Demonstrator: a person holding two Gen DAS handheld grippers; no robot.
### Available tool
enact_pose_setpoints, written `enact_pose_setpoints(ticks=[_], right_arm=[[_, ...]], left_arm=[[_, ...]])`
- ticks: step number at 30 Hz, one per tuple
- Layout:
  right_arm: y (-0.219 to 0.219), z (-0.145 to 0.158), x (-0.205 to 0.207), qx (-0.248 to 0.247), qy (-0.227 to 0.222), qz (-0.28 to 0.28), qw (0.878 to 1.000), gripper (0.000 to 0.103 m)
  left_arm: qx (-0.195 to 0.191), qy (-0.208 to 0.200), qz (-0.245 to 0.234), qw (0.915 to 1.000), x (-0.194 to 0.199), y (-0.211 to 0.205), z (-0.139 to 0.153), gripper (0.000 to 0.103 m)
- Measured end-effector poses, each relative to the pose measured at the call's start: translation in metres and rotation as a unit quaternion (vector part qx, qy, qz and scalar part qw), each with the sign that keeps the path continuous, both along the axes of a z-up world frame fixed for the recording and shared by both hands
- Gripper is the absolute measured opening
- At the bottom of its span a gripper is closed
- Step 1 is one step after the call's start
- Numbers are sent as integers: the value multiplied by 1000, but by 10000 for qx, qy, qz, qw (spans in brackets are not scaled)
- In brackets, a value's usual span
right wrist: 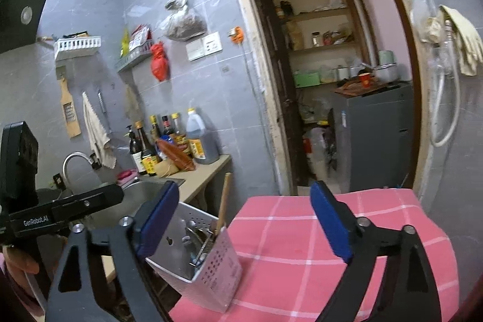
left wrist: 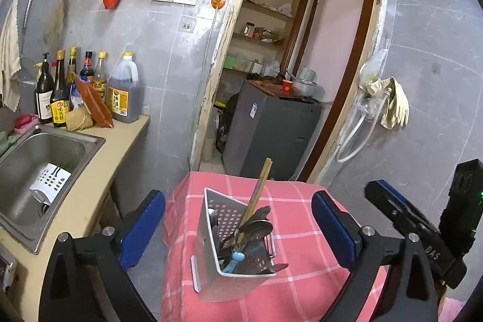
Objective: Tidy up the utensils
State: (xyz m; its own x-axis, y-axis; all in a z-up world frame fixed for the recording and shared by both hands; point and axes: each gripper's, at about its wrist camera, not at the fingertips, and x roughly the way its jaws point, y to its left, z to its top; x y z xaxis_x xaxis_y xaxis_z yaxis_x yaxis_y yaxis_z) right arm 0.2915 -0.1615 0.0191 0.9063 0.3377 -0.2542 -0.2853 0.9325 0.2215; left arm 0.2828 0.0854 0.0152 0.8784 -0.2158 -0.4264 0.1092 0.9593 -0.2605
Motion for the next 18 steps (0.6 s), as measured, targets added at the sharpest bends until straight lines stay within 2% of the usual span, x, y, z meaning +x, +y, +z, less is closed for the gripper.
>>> enact_pose_setpoints(ticks=[6,18], right_arm=[[-22,9,-18,24,-53,-266,9996,101],[-56,23,-79,-129,-195,-533,9983,102]], left_arm=[[194,-154,54,9997,-15,-10,7,102],[292,-467,104,9984,-69,-43,14,103]])
